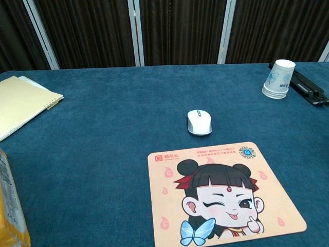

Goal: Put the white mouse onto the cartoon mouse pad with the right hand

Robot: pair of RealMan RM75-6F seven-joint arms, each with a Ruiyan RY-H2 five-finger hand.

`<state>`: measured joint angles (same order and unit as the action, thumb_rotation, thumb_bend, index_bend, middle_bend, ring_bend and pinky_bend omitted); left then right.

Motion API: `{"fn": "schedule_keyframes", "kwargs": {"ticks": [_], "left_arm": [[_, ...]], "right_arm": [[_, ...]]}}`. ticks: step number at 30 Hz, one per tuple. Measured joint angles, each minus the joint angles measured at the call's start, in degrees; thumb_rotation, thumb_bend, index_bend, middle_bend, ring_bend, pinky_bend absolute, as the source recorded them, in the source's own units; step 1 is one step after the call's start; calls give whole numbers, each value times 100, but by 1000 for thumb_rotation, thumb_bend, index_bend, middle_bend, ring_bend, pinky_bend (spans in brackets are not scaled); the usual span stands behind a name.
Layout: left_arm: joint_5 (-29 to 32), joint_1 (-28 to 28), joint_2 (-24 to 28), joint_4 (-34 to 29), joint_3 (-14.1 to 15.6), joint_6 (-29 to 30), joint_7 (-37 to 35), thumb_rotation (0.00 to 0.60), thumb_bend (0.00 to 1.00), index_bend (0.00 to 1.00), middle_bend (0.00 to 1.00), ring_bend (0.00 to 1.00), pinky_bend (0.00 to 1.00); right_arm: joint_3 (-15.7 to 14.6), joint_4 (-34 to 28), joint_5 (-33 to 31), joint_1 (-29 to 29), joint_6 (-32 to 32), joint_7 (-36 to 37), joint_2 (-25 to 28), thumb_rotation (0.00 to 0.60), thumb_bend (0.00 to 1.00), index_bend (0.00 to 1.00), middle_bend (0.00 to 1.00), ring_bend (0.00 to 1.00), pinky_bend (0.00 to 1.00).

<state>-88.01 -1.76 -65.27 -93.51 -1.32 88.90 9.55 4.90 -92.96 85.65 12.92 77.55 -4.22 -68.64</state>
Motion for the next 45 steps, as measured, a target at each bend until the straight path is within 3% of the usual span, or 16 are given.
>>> {"fn": "schedule_keyframes", "kwargs": {"ticks": [10,20,31,45], "left_arm": [[45,-20,5,-32,-7,-57,-44,600,200,0,0,0,0],[117,-42,40,-76,-2,-151,-110,600,202,0,0,0,0],[197,-77,124,-143,21,-316,-330,600,201,0,0,0,0],[298,-136,216,-268,24,-480,-537,600,199,0,0,0,0]], "right_arm": [[186,773,371,808,-668,92,-194,600,92,146,1,0,0],[311,1631,422,1914,-1871,381,-1014,600,86,146,1,0,0],[565,2020,-2,2412,-2175,216,-1872,600,85,146,1,0,0],[827,3224,-588,2959,-2543,76,-2819,600,86,145,1,0,0]]}}
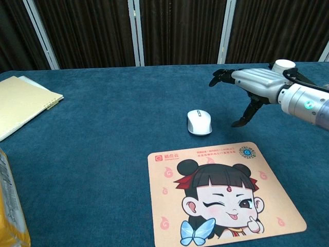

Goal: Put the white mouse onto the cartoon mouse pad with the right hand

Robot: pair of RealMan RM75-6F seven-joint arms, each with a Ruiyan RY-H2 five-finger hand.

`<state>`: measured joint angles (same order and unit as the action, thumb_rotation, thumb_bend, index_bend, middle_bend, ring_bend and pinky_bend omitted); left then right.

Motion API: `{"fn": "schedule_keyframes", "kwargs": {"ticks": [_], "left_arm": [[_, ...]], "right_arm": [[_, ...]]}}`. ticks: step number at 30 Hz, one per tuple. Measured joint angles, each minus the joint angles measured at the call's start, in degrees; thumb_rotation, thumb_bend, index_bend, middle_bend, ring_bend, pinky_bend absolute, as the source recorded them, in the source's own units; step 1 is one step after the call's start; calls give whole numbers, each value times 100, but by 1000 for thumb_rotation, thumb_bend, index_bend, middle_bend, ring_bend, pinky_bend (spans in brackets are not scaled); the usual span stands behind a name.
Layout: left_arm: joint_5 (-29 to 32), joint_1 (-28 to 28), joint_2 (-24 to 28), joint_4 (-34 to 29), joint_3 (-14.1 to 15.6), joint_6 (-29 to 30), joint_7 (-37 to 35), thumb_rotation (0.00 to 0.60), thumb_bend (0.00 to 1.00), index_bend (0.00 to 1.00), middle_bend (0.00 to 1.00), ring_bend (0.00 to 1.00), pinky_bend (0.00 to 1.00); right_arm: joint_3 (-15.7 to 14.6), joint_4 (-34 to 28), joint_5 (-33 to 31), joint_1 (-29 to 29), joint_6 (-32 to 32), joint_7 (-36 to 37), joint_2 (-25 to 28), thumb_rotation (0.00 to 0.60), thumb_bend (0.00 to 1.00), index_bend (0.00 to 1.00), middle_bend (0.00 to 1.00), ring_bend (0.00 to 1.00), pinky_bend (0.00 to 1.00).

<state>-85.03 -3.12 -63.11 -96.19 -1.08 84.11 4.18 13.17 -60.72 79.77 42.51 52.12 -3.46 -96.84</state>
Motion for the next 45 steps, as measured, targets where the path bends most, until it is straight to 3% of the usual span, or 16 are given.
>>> {"fn": "schedule_keyframes", "kwargs": {"ticks": [8,34,45], "left_arm": [[19,-12,19,-22,4,-26,-37,600,201,0,0,0,0],[38,-34,85,-79,43,-113,-176,600,201,0,0,0,0],[-38,-22,112,-66,86,-89,-286,600,201,0,0,0,0]], "right_arm": [[121,514,-292,233,-154,-20,-397,600,86,146,1,0,0],[72,1421,-341,651,-292,331,-1193,600,87,146,1,0,0],[241,1849,-337,966,-129,463,-1605,600,89,146,1,0,0]]}}
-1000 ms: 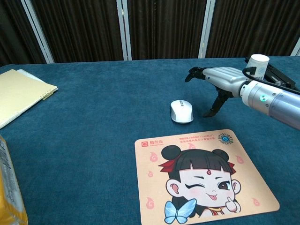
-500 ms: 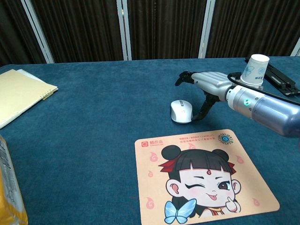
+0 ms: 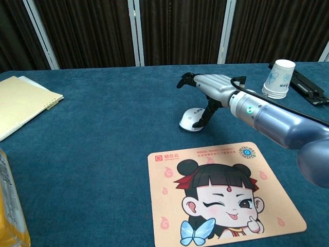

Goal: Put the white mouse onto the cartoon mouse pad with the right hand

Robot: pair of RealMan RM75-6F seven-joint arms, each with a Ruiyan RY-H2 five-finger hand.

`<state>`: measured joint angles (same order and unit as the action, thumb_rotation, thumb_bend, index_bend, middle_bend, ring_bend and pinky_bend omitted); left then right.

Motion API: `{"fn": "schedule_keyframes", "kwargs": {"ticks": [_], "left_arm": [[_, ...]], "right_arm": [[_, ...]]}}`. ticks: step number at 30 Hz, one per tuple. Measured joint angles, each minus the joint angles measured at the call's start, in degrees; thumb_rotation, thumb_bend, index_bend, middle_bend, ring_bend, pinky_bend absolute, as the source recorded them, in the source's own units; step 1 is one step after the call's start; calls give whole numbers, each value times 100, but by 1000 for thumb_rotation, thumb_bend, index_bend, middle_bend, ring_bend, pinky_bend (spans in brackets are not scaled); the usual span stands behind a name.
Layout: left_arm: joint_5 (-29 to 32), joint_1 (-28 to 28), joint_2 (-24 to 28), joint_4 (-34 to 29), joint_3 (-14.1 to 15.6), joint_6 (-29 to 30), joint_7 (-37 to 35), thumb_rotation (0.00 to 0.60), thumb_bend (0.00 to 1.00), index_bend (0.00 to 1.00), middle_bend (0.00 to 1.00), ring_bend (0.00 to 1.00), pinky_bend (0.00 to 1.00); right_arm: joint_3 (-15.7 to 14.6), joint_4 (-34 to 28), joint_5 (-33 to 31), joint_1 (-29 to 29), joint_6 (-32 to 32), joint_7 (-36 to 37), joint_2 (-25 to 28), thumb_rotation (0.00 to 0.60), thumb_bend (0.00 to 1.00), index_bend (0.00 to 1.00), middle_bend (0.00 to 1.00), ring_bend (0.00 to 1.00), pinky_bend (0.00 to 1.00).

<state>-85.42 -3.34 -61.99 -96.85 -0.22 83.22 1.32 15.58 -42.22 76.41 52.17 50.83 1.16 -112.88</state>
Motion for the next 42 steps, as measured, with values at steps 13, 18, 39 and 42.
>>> {"fn": "schedule_keyframes", "kwargs": {"ticks": [13,18,39,42], "left_arm": [[43,26,41,-8,7,5,-107,600,200,0,0,0,0],[43,20,53,-14,14,-20,-112,600,199,0,0,0,0],[145,-50,55,-90,0,-160,13,600,199,0,0,0,0],[166,-49,61,-100,-1,-166,22,600,198,0,0,0,0]], "right_arm": [[128,157,-166,167,-59,-143,-142,600,88,146,21,0,0],[46,-236,-164,84,-81,-351,127,600,91,146,70,0,0],[-40,-1278,-1218,162,-1041,-1641,841,600,100,256,112,0,0],[-69,-1088,-1122,225,-1074,-1502,772,600,100,256,112,0,0]]}}
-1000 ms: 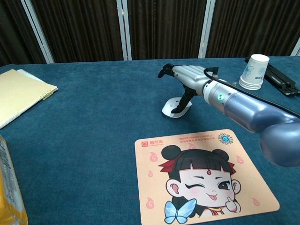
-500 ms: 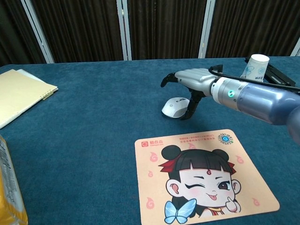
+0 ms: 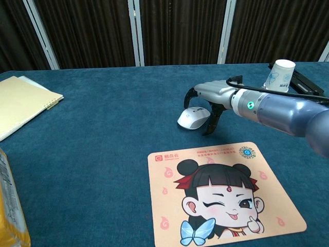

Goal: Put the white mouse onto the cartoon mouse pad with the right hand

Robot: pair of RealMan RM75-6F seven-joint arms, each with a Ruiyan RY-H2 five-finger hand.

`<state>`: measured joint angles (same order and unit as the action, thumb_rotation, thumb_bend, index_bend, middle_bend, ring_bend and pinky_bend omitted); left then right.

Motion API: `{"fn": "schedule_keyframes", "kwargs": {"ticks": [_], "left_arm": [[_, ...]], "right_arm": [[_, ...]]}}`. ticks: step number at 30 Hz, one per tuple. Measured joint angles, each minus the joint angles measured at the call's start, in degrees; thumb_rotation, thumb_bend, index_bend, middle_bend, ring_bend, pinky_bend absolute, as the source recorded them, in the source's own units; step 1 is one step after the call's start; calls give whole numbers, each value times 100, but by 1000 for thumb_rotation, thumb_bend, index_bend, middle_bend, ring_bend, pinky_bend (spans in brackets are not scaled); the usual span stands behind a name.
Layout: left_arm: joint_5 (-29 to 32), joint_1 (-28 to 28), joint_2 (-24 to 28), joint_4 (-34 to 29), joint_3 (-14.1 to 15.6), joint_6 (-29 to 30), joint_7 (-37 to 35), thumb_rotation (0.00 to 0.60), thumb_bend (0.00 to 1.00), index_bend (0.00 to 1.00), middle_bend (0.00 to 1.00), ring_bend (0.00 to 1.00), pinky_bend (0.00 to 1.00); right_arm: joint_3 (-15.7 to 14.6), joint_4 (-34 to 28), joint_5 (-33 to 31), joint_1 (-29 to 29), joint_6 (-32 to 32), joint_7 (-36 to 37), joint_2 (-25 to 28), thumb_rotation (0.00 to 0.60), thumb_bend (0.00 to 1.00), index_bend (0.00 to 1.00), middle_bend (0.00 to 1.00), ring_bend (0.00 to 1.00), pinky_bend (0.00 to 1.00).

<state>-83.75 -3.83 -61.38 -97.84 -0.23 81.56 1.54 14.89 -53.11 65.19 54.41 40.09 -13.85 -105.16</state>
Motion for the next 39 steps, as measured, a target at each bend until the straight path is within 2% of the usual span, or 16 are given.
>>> {"fn": "schedule_keyframes", "kwargs": {"ticks": [11,16,21,24,29,39], "left_arm": [[85,-6,5,-39,-13,-44,25,600,199,0,0,0,0],[103,-17,11,-61,-17,-61,56,600,199,0,0,0,0],[119,-25,0,-79,-24,-68,80,600,200,0,0,0,0],[126,-28,2,-86,-25,-75,84,600,199,0,0,0,0],[133,-32,7,-94,-24,-86,80,600,199,0,0,0,0],[127,-31,24,-92,-19,-86,21,600,199,0,0,0,0]], "right_arm": [[-66,470,256,166,-108,331,-124,600,102,272,121,0,0],[-137,621,327,179,-164,452,-180,600,155,316,140,0,0],[-154,738,373,174,-169,628,-254,600,245,413,183,0,0],[-173,728,471,165,-101,756,-267,600,274,486,222,0,0],[-187,612,701,154,178,999,-250,600,291,544,253,0,0],[-161,152,885,114,500,1119,-69,600,296,558,257,0,0]]}}
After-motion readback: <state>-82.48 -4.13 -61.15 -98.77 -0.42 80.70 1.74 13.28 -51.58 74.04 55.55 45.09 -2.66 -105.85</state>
